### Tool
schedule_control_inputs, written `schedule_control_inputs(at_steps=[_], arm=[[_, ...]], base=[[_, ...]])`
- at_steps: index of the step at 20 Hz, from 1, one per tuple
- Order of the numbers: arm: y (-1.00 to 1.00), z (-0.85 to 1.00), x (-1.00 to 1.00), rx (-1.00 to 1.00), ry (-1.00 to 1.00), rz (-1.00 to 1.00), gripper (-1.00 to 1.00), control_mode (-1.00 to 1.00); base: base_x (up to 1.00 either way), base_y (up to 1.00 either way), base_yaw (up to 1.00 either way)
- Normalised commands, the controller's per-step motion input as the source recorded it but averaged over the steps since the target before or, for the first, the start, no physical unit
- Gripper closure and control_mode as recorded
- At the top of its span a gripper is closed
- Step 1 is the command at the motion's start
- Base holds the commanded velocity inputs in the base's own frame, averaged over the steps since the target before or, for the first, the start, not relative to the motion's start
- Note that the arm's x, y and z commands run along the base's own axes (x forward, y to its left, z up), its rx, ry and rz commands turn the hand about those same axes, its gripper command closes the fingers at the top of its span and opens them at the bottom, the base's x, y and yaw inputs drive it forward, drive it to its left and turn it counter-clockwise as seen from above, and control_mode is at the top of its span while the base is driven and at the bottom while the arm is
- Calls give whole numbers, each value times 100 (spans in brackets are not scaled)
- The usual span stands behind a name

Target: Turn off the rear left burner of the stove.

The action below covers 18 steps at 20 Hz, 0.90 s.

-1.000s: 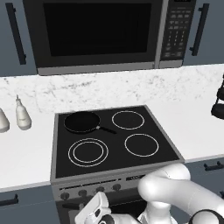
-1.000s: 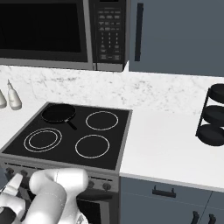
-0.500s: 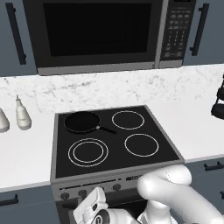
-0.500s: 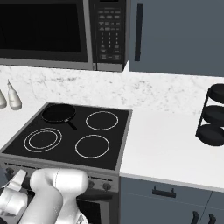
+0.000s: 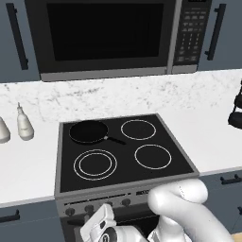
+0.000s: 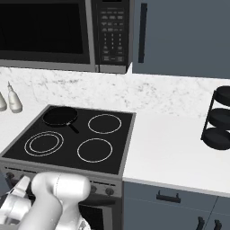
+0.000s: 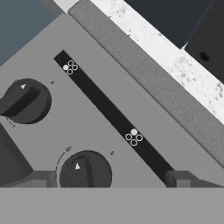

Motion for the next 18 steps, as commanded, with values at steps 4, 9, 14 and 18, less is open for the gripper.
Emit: schedule_control_inputs(at_steps=[4, 9, 14, 18], arm=[[33, -11, 16, 0, -2, 0, -100, -100], [25, -35, 5, 0, 0, 0, -100, -100], [0, -17, 5, 0, -4, -1, -100, -100], [0, 0, 17, 0, -2, -2, -100, -100]], base=[[0, 0, 0], [0, 0, 0], [0, 0, 0], [0, 0, 0]])
